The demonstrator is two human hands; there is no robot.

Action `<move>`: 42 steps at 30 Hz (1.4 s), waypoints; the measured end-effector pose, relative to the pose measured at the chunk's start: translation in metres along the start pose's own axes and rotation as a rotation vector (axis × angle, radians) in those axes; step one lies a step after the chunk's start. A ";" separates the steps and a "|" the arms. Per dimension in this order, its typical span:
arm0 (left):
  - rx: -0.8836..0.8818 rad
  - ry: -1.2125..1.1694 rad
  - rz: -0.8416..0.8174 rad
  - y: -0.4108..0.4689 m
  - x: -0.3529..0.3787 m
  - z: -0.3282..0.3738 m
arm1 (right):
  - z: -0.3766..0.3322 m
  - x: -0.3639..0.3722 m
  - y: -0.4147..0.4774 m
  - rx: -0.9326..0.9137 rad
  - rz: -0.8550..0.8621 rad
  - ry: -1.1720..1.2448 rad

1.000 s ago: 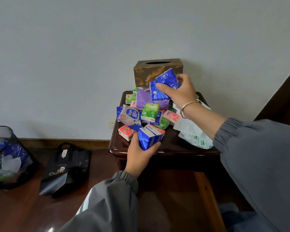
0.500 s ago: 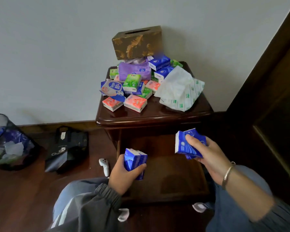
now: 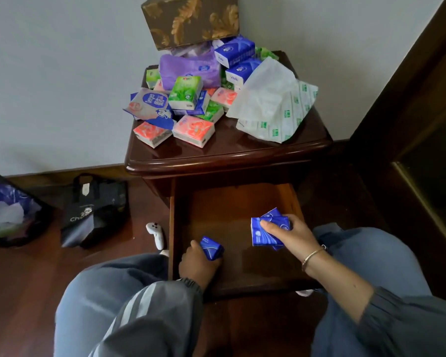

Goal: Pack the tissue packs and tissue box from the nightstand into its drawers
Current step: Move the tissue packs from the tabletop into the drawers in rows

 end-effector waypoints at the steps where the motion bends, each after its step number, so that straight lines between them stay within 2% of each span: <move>1: -0.017 0.019 -0.018 0.003 0.006 -0.003 | 0.002 0.001 0.003 -0.001 -0.003 -0.016; 7: -0.071 0.104 -0.185 0.011 0.039 -0.026 | 0.010 0.009 0.012 0.032 -0.020 -0.013; 9: -0.037 0.142 -0.176 0.011 0.042 -0.025 | 0.009 0.012 0.013 0.043 -0.023 0.013; 12: 0.219 0.358 0.046 0.013 0.024 0.000 | 0.009 0.015 0.014 0.055 -0.015 -0.006; 14: 0.410 0.399 0.080 0.013 0.025 0.020 | 0.011 0.015 0.014 0.060 -0.014 -0.018; 17: 0.565 0.432 -0.132 0.010 0.050 0.026 | 0.012 0.014 0.015 0.060 -0.016 -0.012; 20: 0.583 0.506 -0.285 0.009 0.065 0.017 | 0.014 0.011 0.017 0.061 -0.008 -0.007; 28: 0.352 0.647 -0.042 0.032 0.036 -0.004 | 0.018 0.013 0.019 0.045 -0.007 -0.059; 32: 0.489 0.631 0.072 0.026 0.027 0.012 | 0.020 0.012 0.020 0.046 -0.002 -0.058; 35: 0.697 0.572 -0.053 0.013 0.040 0.024 | 0.021 0.014 0.020 0.048 -0.006 -0.055; 37: 0.789 0.635 -0.163 0.003 0.051 0.026 | 0.022 0.015 0.020 0.052 -0.011 -0.056; 42: 0.648 0.709 -0.368 0.005 0.058 0.003 | 0.023 0.019 0.020 0.051 -0.020 -0.093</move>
Point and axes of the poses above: each hand's wrist, its own y-axis towards the middle knuckle, its own x-axis out of the palm, z = x × y, the point moved 10 cm from there along y, towards the middle knuckle, and after that the axes turned 11 degrees about z, right-handed, at the moved point
